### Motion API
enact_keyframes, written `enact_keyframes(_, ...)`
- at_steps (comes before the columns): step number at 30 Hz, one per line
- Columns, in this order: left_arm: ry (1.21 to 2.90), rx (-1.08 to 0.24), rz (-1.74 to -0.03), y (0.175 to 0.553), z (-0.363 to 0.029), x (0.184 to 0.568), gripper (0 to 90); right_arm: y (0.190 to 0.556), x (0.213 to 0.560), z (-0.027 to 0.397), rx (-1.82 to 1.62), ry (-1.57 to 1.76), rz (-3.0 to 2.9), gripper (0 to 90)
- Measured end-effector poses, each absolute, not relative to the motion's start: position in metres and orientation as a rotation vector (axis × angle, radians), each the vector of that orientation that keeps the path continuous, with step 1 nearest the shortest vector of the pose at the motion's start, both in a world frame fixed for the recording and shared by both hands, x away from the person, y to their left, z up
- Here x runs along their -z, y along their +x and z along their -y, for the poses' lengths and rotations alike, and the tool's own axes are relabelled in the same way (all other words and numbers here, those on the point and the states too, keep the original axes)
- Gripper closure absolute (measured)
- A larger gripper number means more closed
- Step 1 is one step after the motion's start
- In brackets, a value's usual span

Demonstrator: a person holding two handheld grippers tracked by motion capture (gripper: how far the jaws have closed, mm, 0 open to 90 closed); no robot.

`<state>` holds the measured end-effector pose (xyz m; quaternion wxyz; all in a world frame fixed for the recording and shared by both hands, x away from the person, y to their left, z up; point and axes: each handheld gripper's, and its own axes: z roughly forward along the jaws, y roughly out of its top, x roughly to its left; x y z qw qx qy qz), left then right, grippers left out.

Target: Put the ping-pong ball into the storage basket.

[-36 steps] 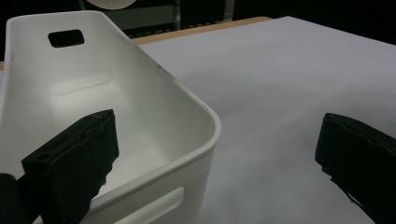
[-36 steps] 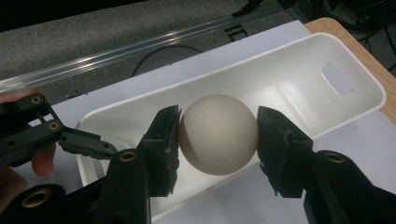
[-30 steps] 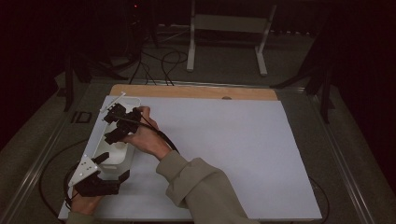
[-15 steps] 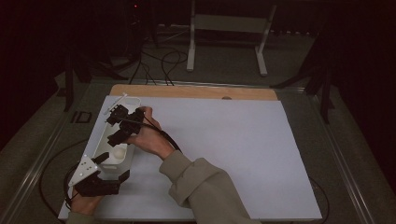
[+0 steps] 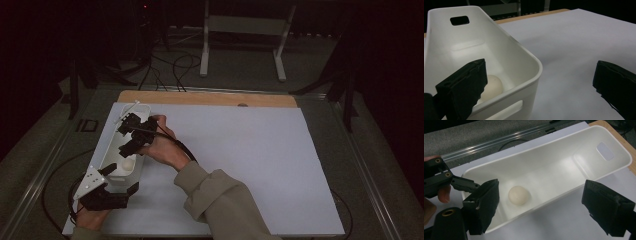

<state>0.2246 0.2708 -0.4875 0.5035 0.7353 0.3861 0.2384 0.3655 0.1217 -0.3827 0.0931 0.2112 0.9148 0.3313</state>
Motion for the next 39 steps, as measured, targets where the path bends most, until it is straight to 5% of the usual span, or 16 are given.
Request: enact_keyframes(39,1.778,-0.580,-0.938,0.225,-0.269,0.488,0.2,0.362,0.383,-0.071,-1.026,0.636,-2.693,11.0)
